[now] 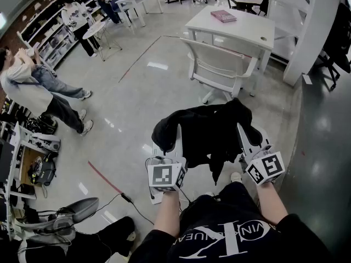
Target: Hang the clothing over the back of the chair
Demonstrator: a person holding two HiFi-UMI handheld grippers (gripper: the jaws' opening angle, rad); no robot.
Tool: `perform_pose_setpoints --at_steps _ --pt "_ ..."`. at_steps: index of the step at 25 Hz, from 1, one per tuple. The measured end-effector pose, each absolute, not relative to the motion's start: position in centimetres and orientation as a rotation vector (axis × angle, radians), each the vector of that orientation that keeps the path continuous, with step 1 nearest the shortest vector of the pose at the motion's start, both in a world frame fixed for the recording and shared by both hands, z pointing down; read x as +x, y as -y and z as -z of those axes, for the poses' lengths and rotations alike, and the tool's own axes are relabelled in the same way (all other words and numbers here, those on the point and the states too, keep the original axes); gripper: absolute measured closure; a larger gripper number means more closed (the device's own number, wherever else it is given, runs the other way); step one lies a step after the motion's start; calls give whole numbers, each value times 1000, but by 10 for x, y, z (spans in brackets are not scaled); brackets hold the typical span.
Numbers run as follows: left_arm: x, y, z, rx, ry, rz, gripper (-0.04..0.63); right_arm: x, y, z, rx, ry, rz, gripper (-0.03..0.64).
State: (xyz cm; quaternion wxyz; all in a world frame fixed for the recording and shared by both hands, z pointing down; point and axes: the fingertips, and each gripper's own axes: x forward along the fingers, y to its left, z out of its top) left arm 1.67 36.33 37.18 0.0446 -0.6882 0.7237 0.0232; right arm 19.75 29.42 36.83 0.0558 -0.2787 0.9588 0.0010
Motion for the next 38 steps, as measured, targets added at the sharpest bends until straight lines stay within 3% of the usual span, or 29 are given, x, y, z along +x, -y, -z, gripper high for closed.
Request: perform_pose_setpoints --at_steps 22,38 --pt "-19 -319 -369 -2110 -2221 -101 561 163 -246 -361 -881 -2884 17 581" --pt "-82 -211 -383 -2161 -2231 -67 561 105 -149 -373 -904 -2911 47 581"
